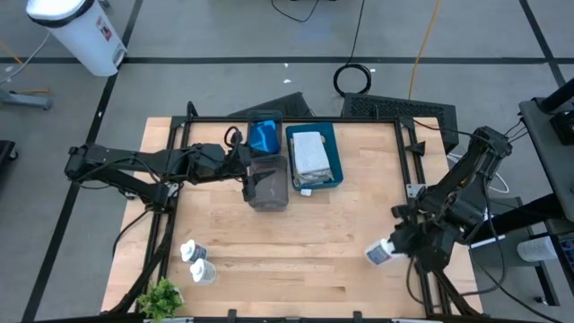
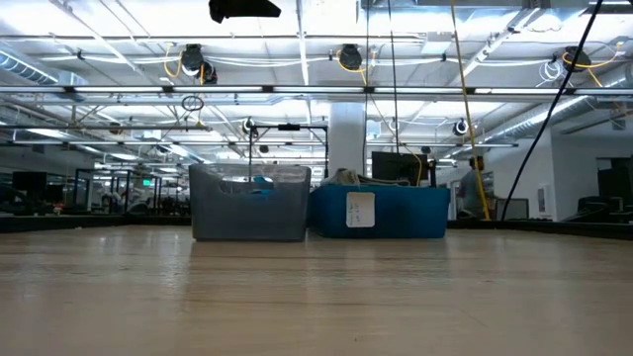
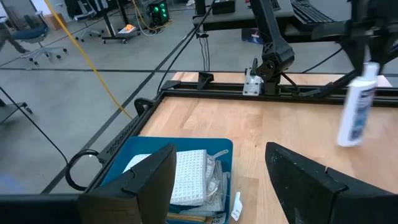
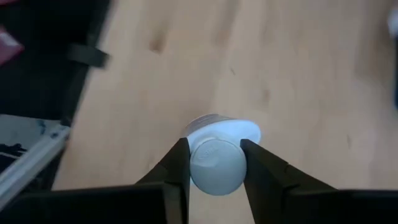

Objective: Pick & Place Kitchen Items
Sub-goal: Put the top right white plastic restorer bottle into the bottom black bin

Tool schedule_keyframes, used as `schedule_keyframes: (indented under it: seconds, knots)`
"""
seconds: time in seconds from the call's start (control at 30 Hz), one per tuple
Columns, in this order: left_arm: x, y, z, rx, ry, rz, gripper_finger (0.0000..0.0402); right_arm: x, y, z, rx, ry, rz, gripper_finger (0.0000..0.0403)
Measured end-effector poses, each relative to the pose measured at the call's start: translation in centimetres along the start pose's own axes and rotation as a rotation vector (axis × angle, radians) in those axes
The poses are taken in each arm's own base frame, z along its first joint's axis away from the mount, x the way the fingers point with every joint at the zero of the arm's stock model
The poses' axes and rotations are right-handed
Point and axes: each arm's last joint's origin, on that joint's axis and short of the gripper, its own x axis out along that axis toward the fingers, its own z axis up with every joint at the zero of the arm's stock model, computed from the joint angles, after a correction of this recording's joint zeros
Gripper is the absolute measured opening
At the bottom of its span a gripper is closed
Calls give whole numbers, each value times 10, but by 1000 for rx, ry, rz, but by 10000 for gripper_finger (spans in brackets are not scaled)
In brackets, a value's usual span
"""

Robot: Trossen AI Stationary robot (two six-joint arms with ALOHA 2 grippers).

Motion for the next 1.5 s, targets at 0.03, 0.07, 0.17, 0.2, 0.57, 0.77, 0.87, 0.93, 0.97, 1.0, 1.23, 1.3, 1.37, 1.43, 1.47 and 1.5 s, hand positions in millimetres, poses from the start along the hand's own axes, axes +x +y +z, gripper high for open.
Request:
schedule_keyframes:
  seconds: [0.03, 0.07, 0.17, 0.2, 0.57, 0.77, 0.87, 0.93, 0.97, 1.0, 1.23, 1.3, 1.37, 1.43, 1.47, 1.5]
  knots:
    - [0, 0, 0, 0, 0, 0, 251, 0, 1, 3, -31, -27, 16, 85]
    - [0, 0, 0, 0, 0, 0, 251, 0, 2, 6, -60, -52, 28, 85]
    - [0, 0, 0, -1, -2, 0, 251, 1, 3, 15, -133, -129, 43, 85]
    - [0, 0, 1, -3, -10, 0, 251, 1, 3, 18, -152, -156, 37, 85]
    - [38, -31, -7, -36, -64, -435, 251, 1, -6, 37, -284, -284, -9, 86]
    - [79, -77, -33, 34, -122, -741, 251, 1, -10, 43, -316, -324, -24, 86]
    - [97, -97, -47, 9, -159, -779, 251, 2, -10, 49, -342, -387, -21, 86]
    - [106, -109, -56, -5, -186, -799, 251, 3, -9, 52, -367, -423, -22, 86]
    - [109, -116, -61, -4, -195, -809, 251, 3, -9, 53, -381, -436, -24, 86]
    - [113, -121, -65, 7, -212, -816, 251, 3, -9, 54, -395, -443, -27, 86]
    - [123, -143, -87, 37, -227, -817, 251, 2, -11, 59, -408, -491, -38, 86]
    - [127, -145, -91, 22, -212, -723, 251, 3, -12, 61, -416, -494, -48, 86]
    - [128, -145, -94, 2, -191, -634, 251, 6, -13, 63, -429, -485, -58, 86]
    - [128, -144, -93, -29, -185, -599, 251, 9, -14, 64, -436, -472, -69, 86]
    - [128, -143, -92, -38, -185, -596, 251, 10, -15, 65, -440, -467, -77, 86]
    - [129, -143, -92, -43, -184, -597, 251, 12, -16, 66, -445, -462, -85, 86]
